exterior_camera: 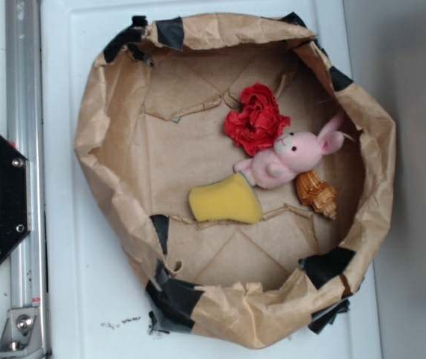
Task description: Grab the green sponge.
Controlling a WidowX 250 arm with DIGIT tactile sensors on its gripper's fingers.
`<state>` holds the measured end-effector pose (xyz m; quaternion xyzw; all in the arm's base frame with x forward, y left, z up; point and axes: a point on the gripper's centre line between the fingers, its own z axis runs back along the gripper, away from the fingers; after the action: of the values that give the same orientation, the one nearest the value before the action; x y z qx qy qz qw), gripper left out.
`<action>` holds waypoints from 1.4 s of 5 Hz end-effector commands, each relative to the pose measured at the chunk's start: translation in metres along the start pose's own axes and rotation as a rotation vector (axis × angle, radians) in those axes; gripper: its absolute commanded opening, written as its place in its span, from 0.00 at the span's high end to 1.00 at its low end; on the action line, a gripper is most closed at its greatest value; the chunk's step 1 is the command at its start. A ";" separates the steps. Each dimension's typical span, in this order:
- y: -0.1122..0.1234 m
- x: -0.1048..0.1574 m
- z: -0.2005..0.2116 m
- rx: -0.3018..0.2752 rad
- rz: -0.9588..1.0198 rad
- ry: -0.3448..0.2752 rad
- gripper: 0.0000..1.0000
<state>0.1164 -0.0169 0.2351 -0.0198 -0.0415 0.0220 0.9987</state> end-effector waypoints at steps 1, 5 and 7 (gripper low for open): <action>0.000 0.000 0.000 0.000 0.000 0.000 0.00; 0.037 0.166 -0.142 -0.074 0.742 -0.217 0.00; 0.009 0.144 -0.216 -0.037 0.533 0.046 0.00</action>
<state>0.2759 -0.0084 0.0223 -0.0421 0.0026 0.2956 0.9544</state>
